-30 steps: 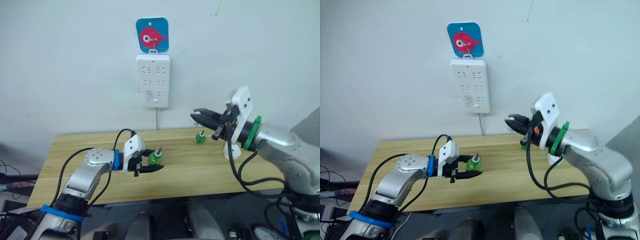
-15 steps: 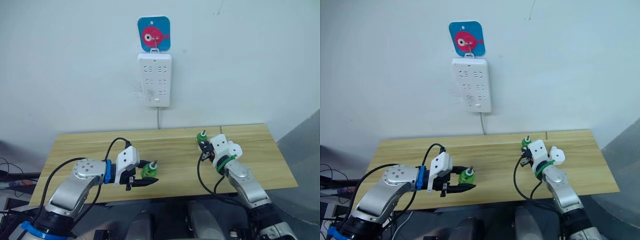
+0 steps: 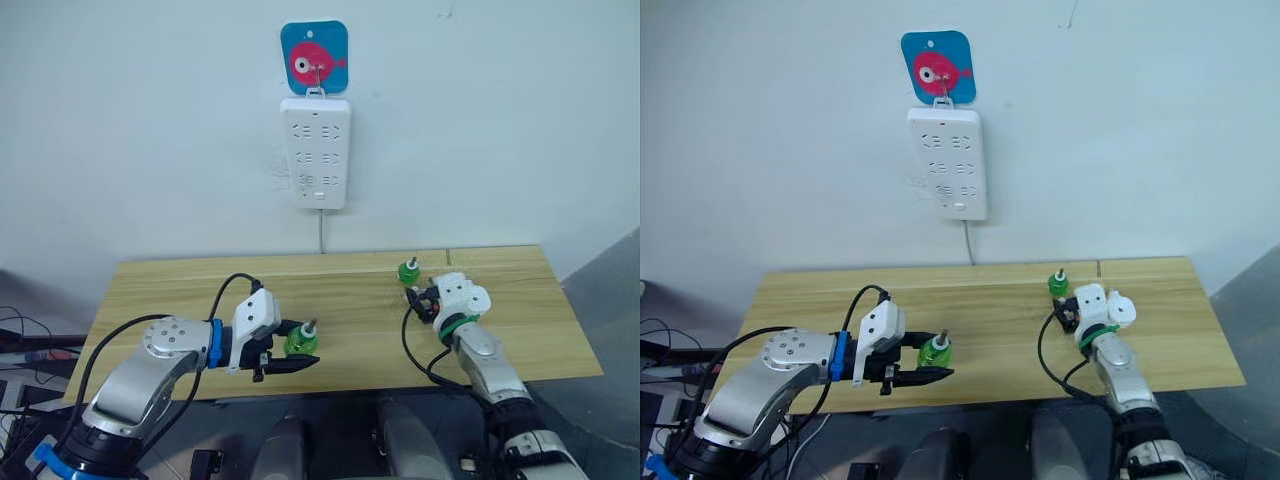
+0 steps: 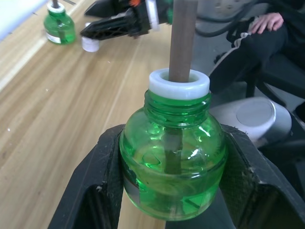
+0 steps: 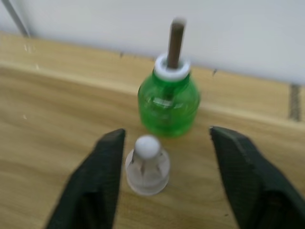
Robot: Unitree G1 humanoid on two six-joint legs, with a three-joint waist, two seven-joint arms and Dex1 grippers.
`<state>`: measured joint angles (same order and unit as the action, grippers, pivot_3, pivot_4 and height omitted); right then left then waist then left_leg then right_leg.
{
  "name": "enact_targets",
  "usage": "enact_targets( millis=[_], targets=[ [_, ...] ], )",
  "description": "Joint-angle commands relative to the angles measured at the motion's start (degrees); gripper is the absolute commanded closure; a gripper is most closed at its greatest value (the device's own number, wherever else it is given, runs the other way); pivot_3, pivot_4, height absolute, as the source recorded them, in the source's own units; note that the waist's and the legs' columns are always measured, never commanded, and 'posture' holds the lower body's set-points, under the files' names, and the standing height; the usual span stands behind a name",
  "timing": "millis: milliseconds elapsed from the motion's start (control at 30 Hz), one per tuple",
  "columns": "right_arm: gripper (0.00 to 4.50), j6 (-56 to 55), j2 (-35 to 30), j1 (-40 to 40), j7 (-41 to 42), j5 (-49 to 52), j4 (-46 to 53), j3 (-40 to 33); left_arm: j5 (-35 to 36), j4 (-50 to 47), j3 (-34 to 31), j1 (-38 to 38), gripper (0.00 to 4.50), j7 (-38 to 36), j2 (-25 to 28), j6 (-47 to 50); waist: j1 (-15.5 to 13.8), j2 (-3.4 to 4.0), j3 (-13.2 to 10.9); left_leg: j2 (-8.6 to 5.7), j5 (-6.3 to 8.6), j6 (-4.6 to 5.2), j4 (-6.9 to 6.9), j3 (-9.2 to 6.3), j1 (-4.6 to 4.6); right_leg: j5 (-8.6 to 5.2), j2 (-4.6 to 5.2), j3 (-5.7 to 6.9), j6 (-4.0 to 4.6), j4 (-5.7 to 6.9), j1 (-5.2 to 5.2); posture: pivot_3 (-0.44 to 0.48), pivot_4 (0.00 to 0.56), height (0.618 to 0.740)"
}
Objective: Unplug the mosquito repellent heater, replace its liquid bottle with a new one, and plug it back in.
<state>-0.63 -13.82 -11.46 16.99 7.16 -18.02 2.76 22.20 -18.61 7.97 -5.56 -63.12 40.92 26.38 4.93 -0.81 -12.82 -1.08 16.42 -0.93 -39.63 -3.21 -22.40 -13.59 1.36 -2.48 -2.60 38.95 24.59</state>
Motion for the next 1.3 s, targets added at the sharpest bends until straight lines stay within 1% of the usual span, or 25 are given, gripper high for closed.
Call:
enact_targets(
  millis=[33,100,167,267,300,367,433,500,733,867,900,933,1200,1233,1300],
  targets=[
    [0.06,9.9,-3.7,4.4,6.0,6.0,20.9,0.2,1.0,0.0,0.5,-2.2,2.20,-0.2,-1.4,-0.7,0.0,0.09,-0.1,0.00,0.00,0.00,0.00,-0.01,0.00,0.00,0.00,0.00,0.00,0.00,0.00,-0.111,0.237,0.733],
    [0.04,20.4,-9.5,7.0,11.7,12.0,35.4,1.8,2.1,1.3,0.7,-4.3,2.20,-0.8,-2.8,-0.5,-0.1,0.10,-0.1,-0.01,0.00,0.00,-0.03,-0.01,0.01,-0.01,0.00,0.01,-0.02,-0.02,-0.04,-0.127,0.231,0.733],
    [0.04,29.7,-15.6,7.2,16.4,18.4,46.3,2.4,3.0,2.2,1.3,-6.5,2.20,-1.9,-4.0,-0.2,0.0,0.13,-0.1,-0.03,0.00,0.00,-0.04,-0.02,0.01,-0.02,0.00,0.03,-0.03,-0.06,-0.09,-0.143,0.224,0.733],
    [0.04,41.0,-22.1,3.4,20.4,28.6,55.7,2.2,3.8,3.7,2.8,-10.1,2.20,-3.0,-6.4,-0.1,0.1,0.03,-0.1,0.01,0.00,0.00,-0.04,-0.13,0.12,-0.13,-0.05,0.14,-0.21,-0.19,-0.28,-0.159,0.214,0.733],
    [0.04,44.7,-23.1,1.2,21.0,32.8,57.4,1.8,3.9,4.5,3.2,-11.7,2.20,-3.1,-7.6,-0.2,0.1,0.01,-0.1,0.04,0.00,0.00,-0.02,-0.11,0.26,-0.19,-0.09,0.14,-0.30,-0.26,-0.41,-0.167,0.205,0.733],
    [0.04,48.9,-24.3,-1.8,21.8,37.1,58.6,1.5,3.8,5.9,3.8,-13.7,2.20,-3.3,-9.2,-0.5,0.1,0.00,-0.1,0.06,0.01,0.00,0.00,-0.10,0.33,-0.19,-0.12,0.15,-0.31,-0.32,-0.50,-0.175,0.197,0.733],
    [0.04,51.1,-25.0,-5.0,22.3,38.3,58.6,2.3,3.6,7.1,4.2,-15.3,2.20,-4.1,-10.2,-1.1,0.1,-0.02,-0.1,0.05,0.01,0.00,-0.01,-0.09,0.33,-0.19,-0.14,0.14,-0.31,-0.34,-0.50,-0.179,0.193,0.733],
    [0.04,52.4,-24.4,-7.7,22.0,38.7,57.8,3.1,3.6,8.2,4.4,-16.6,2.20,-4.4,-11.3,-1.8,0.2,-0.02,-0.1,0.05,0.02,0.01,0.01,-0.05,0.32,-0.14,-0.13,0.12,-0.23,-0.36,-0.48,-0.183,0.184,0.733],
    [0.04,53.2,-21.3,-9.8,21.0,38.5,55.9,4.3,3.5,8.6,4.5,-17.4,2.20,-4.6,-12.9,-3.0,0.1,-0.06,0.0,0.04,0.03,0.02,0.02,-0.04,0.27,-0.06,-0.10,0.11,-0.10,-0.38,-0.45,-0.171,0.160,0.733],
    [0.04,52.4,-20.0,-10.6,21.3,36.0,54.9,6.7,3.7,7.7,4.6,-16.6,2.20,-4.5,-13.2,-3.3,0.1,-0.11,0.0,0.04,0.02,0.02,0.01,-0.05,0.28,-0.06,-0.10,0.12,-0.10,-0.37,-0.44,-0.166,0.155,0.733],
    [0.39,52.2,-19.5,-10.8,21.1,35.7,54.4,7.0,3.7,7.7,4.7,-16.5,2.20,-4.5,-13.2,-3.4,0.1,-0.12,0.0,0.04,0.02,0.02,0.01,-0.05,0.28,-0.06,-0.10,0.12,-0.10,-0.37,-0.45,-0.166,0.155,0.733],
    [0.61,52.1,-19.2,-10.9,21.1,35.5,54.2,7.1,3.7,7.6,4.7,-16.4,2.20,-4.5,-13.3,-3.5,0.1,-0.12,0.0,0.04,0.02,0.02,0.01,-0.05,0.28,-0.05,-0.10,0.12,-0.09,-0.37,-0.44,-0.163,0.154,0.733],
    [3.57,50.6,-18.9,-11.4,22.3,32.5,53.3,8.4,4.4,7.3,4.5,-15.7,2.20,-4.1,-14.0,-3.6,0.1,-0.12,0.1,0.04,0.03,0.01,0.02,-0.05,0.28,-0.05,-0.09,0.12,-0.08,-0.37,-0.43,-0.153,0.150,0.733],
    [3.69,50.4,-18.9,-11.5,22.3,32.2,53.2,8.4,4.9,7.2,4.4,-15.6,2.20,-4.1,-14.1,-3.1,0.1,-0.12,0.1,0.04,0.02,0.01,0.02,-0.06,0.28,-0.04,-0.09,0.13,-0.08,-0.36,-0.43,-0.153,0.150,0.733],
    [3.69,50.1,-19.0,-11.5,22.4,31.6,53.2,8.4,5.4,7.0,4.1,-15.4,2.20,-3.8,-14.3,-2.8,0.1,-0.12,0.1,0.04,0.03,0.01,0.01,-0.06,0.28,-0.04,-0.09,0.12,-0.07,-0.35,-0.43,-0.153,0.150,0.733]
  ],
)
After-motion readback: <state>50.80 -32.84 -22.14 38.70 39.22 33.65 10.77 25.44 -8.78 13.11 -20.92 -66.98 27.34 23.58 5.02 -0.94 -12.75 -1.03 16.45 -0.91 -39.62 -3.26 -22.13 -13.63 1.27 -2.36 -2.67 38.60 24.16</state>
